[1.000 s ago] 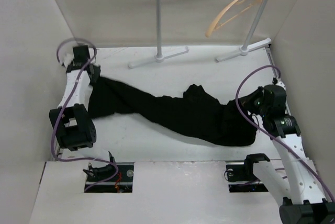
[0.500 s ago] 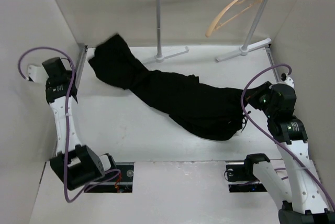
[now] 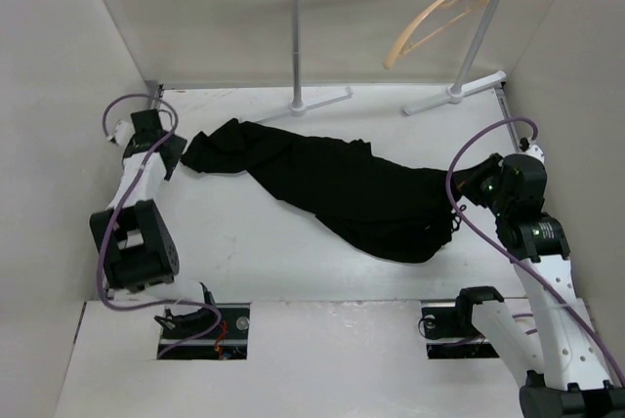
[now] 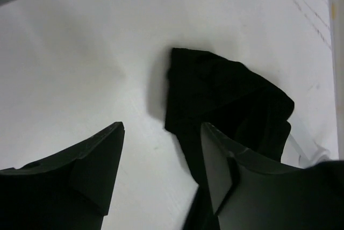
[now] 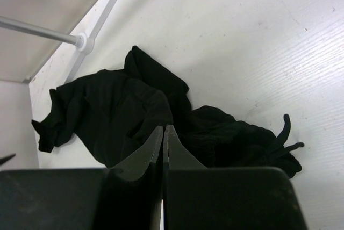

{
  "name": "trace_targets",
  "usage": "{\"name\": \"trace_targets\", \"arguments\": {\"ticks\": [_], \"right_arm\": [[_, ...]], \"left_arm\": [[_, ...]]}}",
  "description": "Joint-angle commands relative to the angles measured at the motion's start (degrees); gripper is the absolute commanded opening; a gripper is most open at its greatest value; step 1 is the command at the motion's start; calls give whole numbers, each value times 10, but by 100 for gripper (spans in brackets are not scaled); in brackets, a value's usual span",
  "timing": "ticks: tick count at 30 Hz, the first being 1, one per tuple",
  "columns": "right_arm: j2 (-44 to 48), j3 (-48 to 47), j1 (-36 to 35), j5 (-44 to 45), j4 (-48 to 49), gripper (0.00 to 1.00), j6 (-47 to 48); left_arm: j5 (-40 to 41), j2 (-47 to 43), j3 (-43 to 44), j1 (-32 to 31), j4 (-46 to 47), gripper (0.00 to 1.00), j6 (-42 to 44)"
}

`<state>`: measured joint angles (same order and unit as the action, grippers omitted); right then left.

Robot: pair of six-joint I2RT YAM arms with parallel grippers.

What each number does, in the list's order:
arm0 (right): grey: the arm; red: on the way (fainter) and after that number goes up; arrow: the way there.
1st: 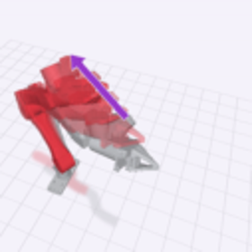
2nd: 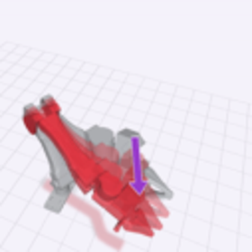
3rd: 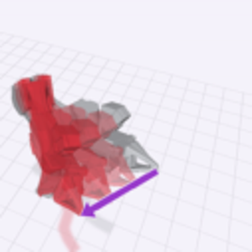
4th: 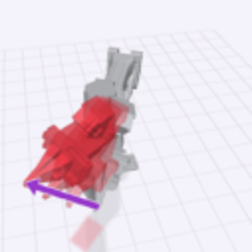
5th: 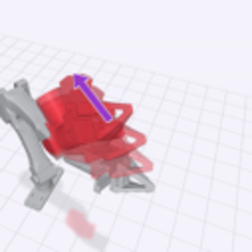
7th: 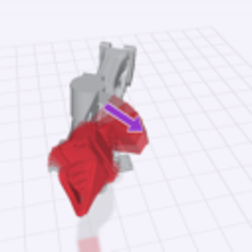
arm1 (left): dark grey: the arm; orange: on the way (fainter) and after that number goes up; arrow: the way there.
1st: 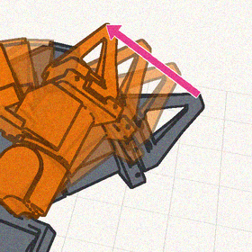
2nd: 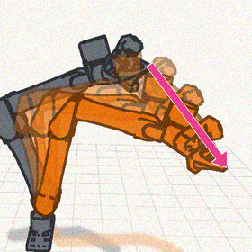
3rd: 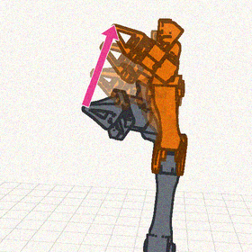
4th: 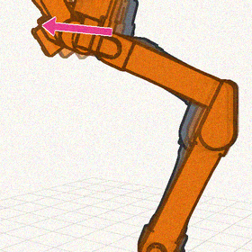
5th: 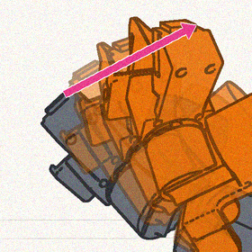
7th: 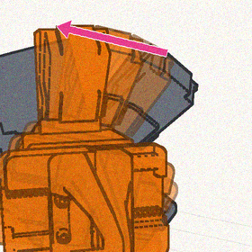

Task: Place the trousers on the hanger
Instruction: Flatten out the trousers at the center of the board.

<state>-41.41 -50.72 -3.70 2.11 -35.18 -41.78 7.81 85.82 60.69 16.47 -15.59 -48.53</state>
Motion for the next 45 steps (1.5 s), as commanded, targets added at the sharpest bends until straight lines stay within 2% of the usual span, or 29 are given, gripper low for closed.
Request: {"name": "trace_targets", "arguments": {"ticks": [1, 5, 14, 16, 19, 20, 22, 26, 30, 33, 36, 39, 42, 45], "right_arm": [[3, 4, 2, -2, 20, 4, 7], [6, 18, 2, -5, 12, 4, 6], [6, 40, 2, -9, 14, 5, -6], [3, 40, 2, -9, 15, 5, -5], [-2, 40, 4, -6, 16, 5, 0], [-2, 41, 8, -4, 16, 4, 1], [0, 46, 20, 3, 11, 4, 5], [-21, 43, 86, 11, 9, 2, 3], [-126, -9, 119, 10, 63, 2, -1], [-201, -65, 108, 28, 120, 1, -16], [-253, -125, 109, 36, 155, 1, -19], [-250, -176, 108, 37, 143, 1, -14], [-179, -180, 87, 33, 112, 2, -8], [-70, -170, 47, 43, 76, 2, -13]], "left_arm": [[2, 84, 71, -43, 22, 59, 78], [0, 157, 117, -68, 19, 55, 104], [76, 199, 136, -98, 18, 51, 177], [100, 212, 152, -107, 10, 40, 199], [132, 207, 160, -110, 7, 13, 201], [128, 198, 160, -107, 11, 10, 199], [129, 183, 170, -91, 13, 6, 182], [107, 176, 242, -18, -12, 4, 76], [96, 243, 390, 14, -73, 3, 6], [92, 248, 421, 15, -41, 3, -44], [75, 227, 435, 13, -14, 3, -75], [51, 191, 439, 12, -15, 4, -82], [27, 94, 367, 15, 3, 5, -109], [28, -38, 238, 14, 31, 6, -135]]}}
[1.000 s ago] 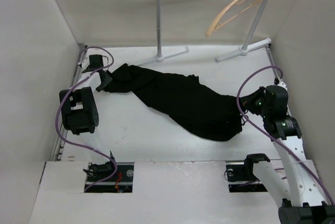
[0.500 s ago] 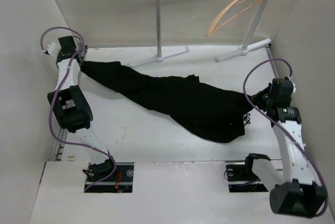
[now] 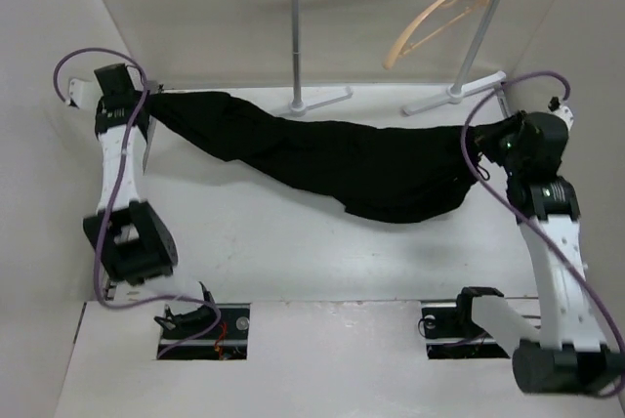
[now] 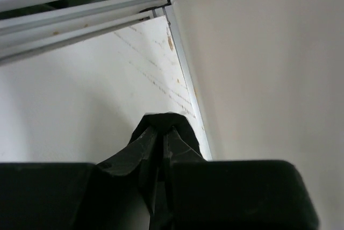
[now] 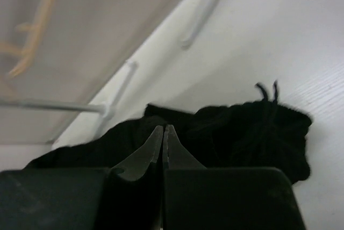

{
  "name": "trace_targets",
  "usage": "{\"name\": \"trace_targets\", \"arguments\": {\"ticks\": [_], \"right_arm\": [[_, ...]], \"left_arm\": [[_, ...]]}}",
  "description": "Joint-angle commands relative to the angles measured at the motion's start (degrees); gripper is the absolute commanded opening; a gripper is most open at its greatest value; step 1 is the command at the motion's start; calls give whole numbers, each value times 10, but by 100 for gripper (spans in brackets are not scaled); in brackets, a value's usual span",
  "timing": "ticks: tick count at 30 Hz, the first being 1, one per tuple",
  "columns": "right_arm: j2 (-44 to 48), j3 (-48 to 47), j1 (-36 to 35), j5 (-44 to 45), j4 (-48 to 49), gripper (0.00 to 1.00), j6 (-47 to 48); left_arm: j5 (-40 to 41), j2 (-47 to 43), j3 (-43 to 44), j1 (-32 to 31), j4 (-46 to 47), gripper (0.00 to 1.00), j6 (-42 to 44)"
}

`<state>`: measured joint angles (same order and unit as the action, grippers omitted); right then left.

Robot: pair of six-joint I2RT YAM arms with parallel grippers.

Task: Place the trousers on the hanger
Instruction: Flatten out the trousers at the center of the board.

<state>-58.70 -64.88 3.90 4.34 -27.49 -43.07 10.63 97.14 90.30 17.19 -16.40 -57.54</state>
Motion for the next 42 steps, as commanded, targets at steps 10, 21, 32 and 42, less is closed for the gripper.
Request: {"name": "trace_targets", "arguments": {"ticks": [10, 21, 32, 42], "right_arm": [[193, 16, -33, 47, -50, 3, 2], [27, 54, -4, -15, 67, 2, -9], [46, 80, -38, -22, 54, 3, -7], [63, 99, -39, -32, 46, 3, -7]], "left_arm": [[4, -305, -344, 62, -43, 8, -79], [-39, -222, -361, 43, -14, 63, 42], [59, -226, -414, -198, -96, 60, 153], [79, -143, -411, -219, -55, 56, 178]]}}
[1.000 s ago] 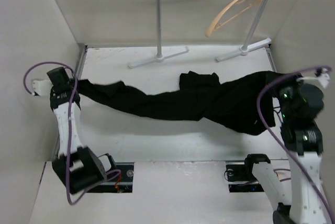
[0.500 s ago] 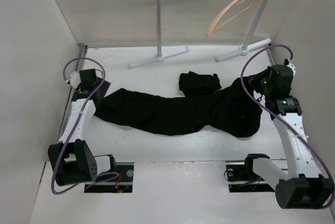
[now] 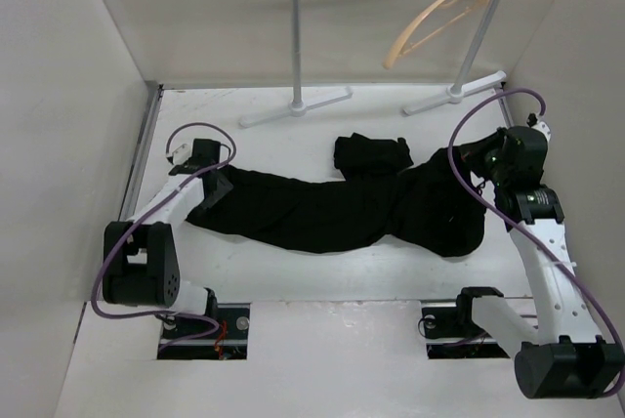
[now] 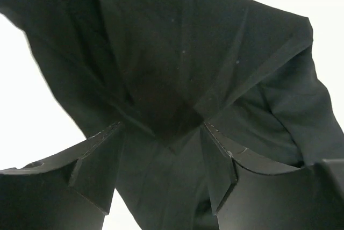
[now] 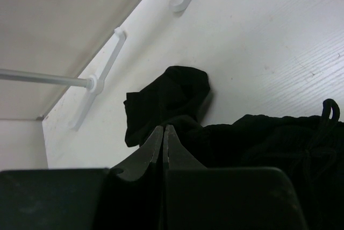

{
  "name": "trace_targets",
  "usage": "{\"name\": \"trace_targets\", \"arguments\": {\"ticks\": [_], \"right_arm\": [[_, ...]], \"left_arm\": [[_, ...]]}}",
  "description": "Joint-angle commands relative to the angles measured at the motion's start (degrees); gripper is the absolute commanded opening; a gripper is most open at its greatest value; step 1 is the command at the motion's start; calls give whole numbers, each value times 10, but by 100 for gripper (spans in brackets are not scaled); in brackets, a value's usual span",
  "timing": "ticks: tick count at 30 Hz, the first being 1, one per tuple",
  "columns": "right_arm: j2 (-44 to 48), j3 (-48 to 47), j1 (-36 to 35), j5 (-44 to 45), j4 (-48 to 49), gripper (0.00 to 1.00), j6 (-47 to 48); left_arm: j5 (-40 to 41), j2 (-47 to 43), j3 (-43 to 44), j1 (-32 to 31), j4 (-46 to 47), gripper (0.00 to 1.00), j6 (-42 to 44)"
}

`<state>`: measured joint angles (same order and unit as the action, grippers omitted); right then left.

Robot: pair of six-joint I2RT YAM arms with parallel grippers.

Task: Place the trousers on the hanger
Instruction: Flatten out the trousers at the center of the board.

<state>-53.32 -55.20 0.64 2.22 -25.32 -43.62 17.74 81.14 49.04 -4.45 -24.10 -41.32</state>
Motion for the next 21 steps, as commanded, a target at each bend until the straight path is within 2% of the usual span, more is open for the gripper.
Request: {"name": "trace_targets", "arguments": {"ticks": [1, 3, 5, 7, 9, 12, 16, 19, 20, 21], "right_arm": [[9, 4, -9, -11, 26, 3, -2], [9, 4, -12, -11, 29, 3, -2], [8, 4, -14, -8, 31, 3, -2], [6, 6, -14, -4, 32, 3, -2], [0, 10, -14, -2, 35, 3, -2], [-27, 10, -10, 0, 47, 3, -2], [-99, -25, 22, 7, 80, 3, 3], [-159, -80, 45, 2, 92, 2, 2], [-172, -97, 48, -1, 92, 2, -1], [-178, -111, 49, -1, 90, 2, -2]], "left_arm": [[2, 23, 4, -3, 31, 55, 13], [-8, 33, 11, -4, 51, 47, 14], [-7, 43, 26, -4, 55, 27, 16], [-9, 49, 34, 4, 62, 13, 14], [-10, 51, 61, 36, 70, 7, 10], [-20, 81, 160, 84, 76, 7, 12], [-23, 213, 384, 142, 45, 8, 19], [-24, 277, 527, 158, 23, 9, 12], [-23, 280, 554, 158, 26, 16, 14], [-20, 278, 570, 159, 29, 31, 19]]}}
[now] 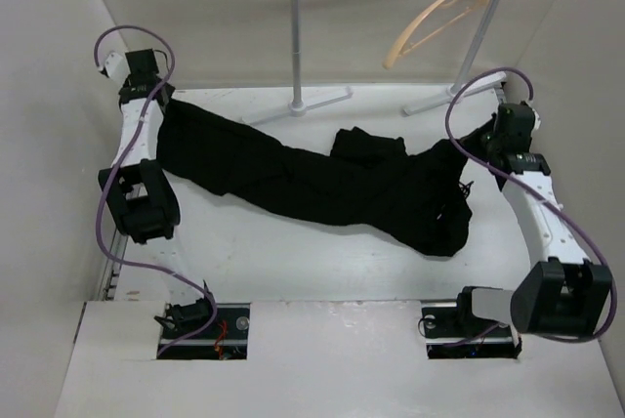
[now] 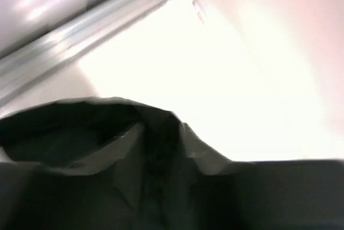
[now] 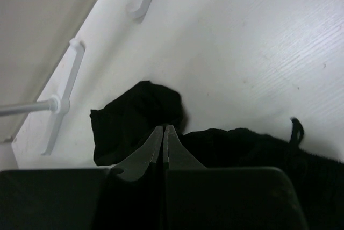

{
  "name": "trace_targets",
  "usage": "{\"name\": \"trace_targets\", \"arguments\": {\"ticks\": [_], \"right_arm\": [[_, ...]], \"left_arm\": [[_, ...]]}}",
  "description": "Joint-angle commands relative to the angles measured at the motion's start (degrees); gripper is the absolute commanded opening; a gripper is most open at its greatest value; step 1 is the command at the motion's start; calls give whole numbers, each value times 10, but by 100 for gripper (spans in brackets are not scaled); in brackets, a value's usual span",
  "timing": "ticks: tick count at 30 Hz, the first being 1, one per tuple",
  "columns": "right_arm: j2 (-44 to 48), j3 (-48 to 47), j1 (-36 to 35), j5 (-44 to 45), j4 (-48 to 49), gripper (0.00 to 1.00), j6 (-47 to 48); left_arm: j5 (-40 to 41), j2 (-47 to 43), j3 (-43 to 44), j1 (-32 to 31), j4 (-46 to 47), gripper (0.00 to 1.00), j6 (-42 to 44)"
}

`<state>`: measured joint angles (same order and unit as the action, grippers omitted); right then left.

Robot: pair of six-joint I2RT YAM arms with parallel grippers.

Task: Place the trousers on the hanger
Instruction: Flatten out the trousers at the center of the board.

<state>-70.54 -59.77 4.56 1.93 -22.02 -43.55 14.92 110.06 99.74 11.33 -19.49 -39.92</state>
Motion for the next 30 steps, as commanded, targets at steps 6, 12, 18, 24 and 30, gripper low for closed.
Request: {"name": "trace_targets", "arguments": {"ticks": [6, 12, 18, 24, 30], "right_arm": [[9, -88, -27, 9, 42, 2, -4], [83, -41, -77, 19, 15, 2, -3], [185, -28, -188, 56, -85, 2, 7], [121, -300, -454, 110, -230, 3, 30], [28, -566, -602, 148, -251, 3, 42]], "left_arm": [[-12, -115, -76, -20, -21, 78, 14], [-11, -283, -438, -138, 70, 75, -29], [-35, -204, -525, -135, 142, 71, -58], [-46, -120, -475, -83, 176, 66, -85], [-78, -102, -460, -13, 178, 65, -118]]}}
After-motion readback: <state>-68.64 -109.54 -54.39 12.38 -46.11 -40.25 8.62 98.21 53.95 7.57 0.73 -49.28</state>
